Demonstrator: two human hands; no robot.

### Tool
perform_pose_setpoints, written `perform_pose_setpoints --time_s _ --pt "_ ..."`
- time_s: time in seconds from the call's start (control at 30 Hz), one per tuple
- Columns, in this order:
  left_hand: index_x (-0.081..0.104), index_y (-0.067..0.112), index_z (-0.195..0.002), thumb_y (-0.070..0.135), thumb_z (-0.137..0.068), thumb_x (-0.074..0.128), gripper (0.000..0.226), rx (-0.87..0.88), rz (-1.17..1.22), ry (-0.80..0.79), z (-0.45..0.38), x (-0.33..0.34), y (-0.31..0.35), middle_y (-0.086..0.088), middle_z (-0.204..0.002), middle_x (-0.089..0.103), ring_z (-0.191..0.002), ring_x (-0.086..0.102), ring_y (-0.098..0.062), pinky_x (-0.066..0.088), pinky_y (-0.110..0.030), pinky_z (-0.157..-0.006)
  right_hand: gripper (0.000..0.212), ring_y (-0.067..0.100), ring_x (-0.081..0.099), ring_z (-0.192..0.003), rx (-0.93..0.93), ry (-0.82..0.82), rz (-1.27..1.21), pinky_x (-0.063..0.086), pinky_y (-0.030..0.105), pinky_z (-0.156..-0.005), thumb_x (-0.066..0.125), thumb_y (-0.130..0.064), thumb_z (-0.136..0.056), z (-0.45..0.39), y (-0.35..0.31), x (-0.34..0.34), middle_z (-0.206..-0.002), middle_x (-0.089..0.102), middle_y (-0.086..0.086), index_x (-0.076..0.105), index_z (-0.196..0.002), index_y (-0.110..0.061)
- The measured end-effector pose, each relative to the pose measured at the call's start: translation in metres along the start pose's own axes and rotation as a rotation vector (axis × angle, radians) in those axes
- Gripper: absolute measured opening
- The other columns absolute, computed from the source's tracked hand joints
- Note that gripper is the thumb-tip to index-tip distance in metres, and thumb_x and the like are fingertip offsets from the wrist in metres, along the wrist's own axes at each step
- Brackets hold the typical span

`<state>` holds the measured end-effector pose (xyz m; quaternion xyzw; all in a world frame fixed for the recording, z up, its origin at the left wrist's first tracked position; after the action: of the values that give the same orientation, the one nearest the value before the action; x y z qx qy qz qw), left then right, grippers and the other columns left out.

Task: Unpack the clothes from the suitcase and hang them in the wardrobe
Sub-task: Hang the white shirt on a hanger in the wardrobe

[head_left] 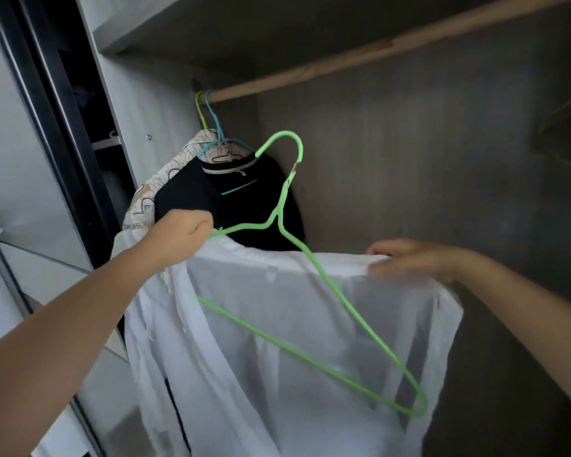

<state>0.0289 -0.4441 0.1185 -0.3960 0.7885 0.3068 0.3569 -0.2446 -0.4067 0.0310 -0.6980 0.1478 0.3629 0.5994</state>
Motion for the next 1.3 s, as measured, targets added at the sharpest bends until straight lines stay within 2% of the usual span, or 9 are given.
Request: perform_pose_setpoints --time_s 0.17,0.33,0.5,0.6,0.7,0.83,0.93,1.13,1.3 --pt "0.043 0.009 -0.072 0.029 -0.074 0.023 0.028 -0.07 -0.194 0.139 -0.001 -0.006 -0.011 -0.015 -0.062 0.051 -0.069 0.05 -0.034 0.031 -0.033 -0.06 0.017 0.026 0.058 -0.102 -0.027 0.24 0.945 0.043 0.028 -0.079 0.05 -0.014 -0.087 -0.005 -0.023 -0.01 -0.11 0.062 0.012 0.058 -0.102 -0.012" --pt "0.047 -0.002 -0.055 0.013 -0.069 0.029 0.027 -0.007 -0.411 0.128 0.001 -0.009 0.007 -0.013 -0.032 0.04 -0.022 0.038 -0.026 0.005 -0.008 -0.053 0.017 0.034 0.058 -0.101 0.067 0.531 0.773 0.046 0.035 -0.079 0.049 -0.006 -0.082 0.0 -0.032 -0.041 -0.108 0.061 0.02 0.047 -0.068 -0.016" --pt "0.045 0.005 -0.052 0.009 -0.065 0.033 0.018 0.042 -0.525 0.27 -0.003 -0.018 0.028 -0.004 -0.031 0.038 -0.021 0.036 -0.019 0.014 -0.008 -0.037 0.027 0.023 0.051 -0.072 0.087 0.54 0.342 0.034 0.029 -0.057 0.052 -0.001 -0.078 0.014 -0.041 -0.04 -0.069 0.049 0.002 0.04 -0.059 -0.017" --pt "0.048 0.003 -0.052 0.008 -0.064 0.031 0.022 0.032 -0.445 0.349 -0.01 -0.023 0.033 -0.007 -0.027 0.037 -0.018 0.035 -0.02 0.008 -0.003 -0.046 0.01 0.015 0.052 -0.073 -0.01 0.307 -0.067 0.041 0.03 -0.063 0.054 -0.005 -0.085 0.024 -0.054 0.011 -0.076 0.053 0.002 0.052 -0.077 -0.011" --pt "0.054 -0.006 -0.065 0.005 -0.072 0.033 0.026 -0.073 -0.312 0.452 -0.01 -0.034 0.033 -0.022 -0.038 0.048 -0.032 0.05 -0.034 0.013 -0.012 -0.042 0.034 0.016 0.054 -0.083 0.073 0.022 0.353 0.04 0.027 -0.065 0.044 -0.048 -0.091 0.023 -0.048 0.063 -0.087 0.055 -0.002 0.053 -0.097 -0.015" --pt "0.052 -0.008 -0.107 0.003 -0.092 0.036 0.024 -0.204 -0.099 0.451 -0.012 -0.04 0.033 -0.036 -0.088 0.06 -0.086 0.056 -0.047 0.038 -0.044 -0.068 0.048 0.02 0.049 -0.065 -0.129 0.688 0.751 0.033 0.023 -0.049 0.043 -0.052 -0.087 0.024 -0.075 0.014 -0.057 0.047 -0.003 0.045 -0.054 -0.018" --pt "0.05 -0.003 -0.113 0.002 -0.091 0.037 0.026 -0.158 -0.099 0.447 -0.012 -0.041 0.044 -0.034 -0.089 0.061 -0.088 0.056 -0.046 0.038 -0.044 -0.071 0.041 0.03 0.054 -0.097 -0.438 1.19 0.778 0.045 0.033 -0.076 0.048 -0.042 -0.079 0.051 -0.102 -0.022 -0.093 0.067 0.015 0.064 -0.088 -0.005" --pt "0.048 0.003 -0.114 0.005 -0.094 0.034 0.025 -0.138 0.124 0.405 -0.007 -0.023 0.046 -0.023 -0.094 0.062 -0.092 0.056 -0.041 0.04 -0.041 -0.075 0.046 0.034 0.057 -0.101 0.051 0.598 0.723 0.041 0.033 -0.079 0.031 -0.041 -0.097 0.001 -0.061 -0.034 -0.111 0.061 0.02 0.054 -0.104 -0.002" --pt "0.045 0.007 -0.114 0.003 -0.093 0.034 0.025 -0.141 -0.038 0.343 -0.018 -0.02 0.058 -0.02 -0.095 0.062 -0.091 0.056 -0.038 0.034 -0.036 -0.066 0.039 0.028 0.059 -0.106 0.061 0.533 1.061 0.045 0.031 -0.081 0.024 -0.039 -0.099 -0.004 -0.058 -0.002 -0.117 0.061 0.009 0.044 -0.119 -0.011"
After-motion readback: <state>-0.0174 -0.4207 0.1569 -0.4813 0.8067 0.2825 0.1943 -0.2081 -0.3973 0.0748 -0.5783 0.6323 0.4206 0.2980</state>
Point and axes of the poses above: each hand's wrist, its own z-axis away from the middle knuckle, its own x-axis out of the palm, y = z × x, the point moved 9 cm from there along -z, towards the middle knuckle
